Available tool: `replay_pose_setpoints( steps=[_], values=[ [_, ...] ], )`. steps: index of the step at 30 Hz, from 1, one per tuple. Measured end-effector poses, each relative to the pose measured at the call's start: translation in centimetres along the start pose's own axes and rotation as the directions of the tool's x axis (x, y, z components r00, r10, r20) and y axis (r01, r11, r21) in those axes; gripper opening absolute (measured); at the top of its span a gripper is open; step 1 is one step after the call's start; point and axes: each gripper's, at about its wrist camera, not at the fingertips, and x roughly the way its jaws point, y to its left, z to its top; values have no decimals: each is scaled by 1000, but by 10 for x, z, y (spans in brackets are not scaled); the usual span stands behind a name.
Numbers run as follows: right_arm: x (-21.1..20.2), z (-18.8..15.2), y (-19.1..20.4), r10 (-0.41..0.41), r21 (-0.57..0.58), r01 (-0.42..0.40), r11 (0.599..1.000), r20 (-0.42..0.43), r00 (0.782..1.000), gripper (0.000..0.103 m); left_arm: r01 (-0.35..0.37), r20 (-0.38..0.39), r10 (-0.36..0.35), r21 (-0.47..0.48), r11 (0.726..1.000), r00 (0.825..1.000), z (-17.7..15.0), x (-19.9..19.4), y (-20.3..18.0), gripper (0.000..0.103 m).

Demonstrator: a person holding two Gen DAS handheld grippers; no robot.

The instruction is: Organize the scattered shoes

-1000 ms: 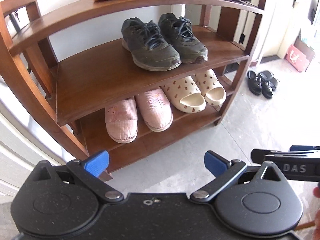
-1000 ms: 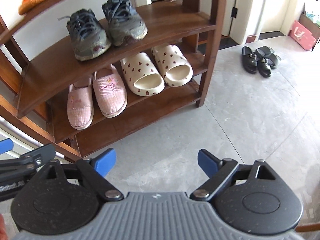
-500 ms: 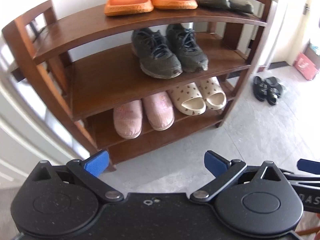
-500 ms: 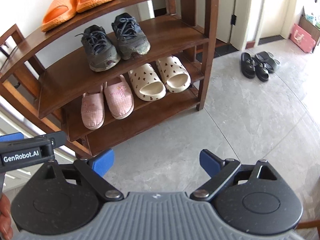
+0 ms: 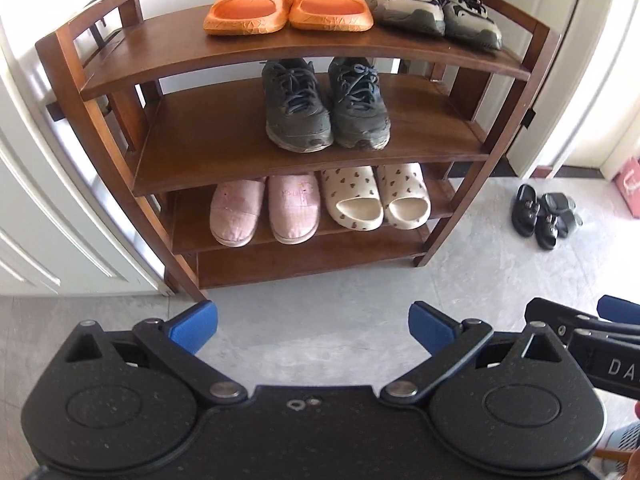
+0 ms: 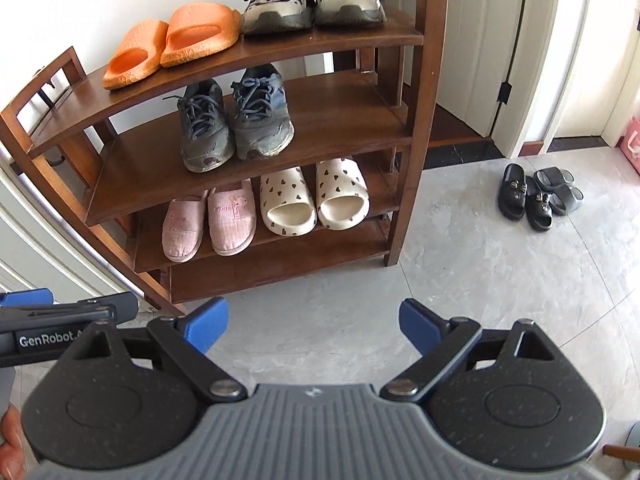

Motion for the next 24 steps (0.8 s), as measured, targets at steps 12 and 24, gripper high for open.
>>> replay_pose_setpoints(
  steps=[12,24],
  values=[
    [-21,7,-5,69,-4,-69,998,0,998,94,-58,8,59,-48,997,998,13,-27,-4,102],
    [-29,8,-3,68,14,-68,998,-4,998,94,-10,15,11,-59,998,1000,30,-32,-7,101]
  ],
)
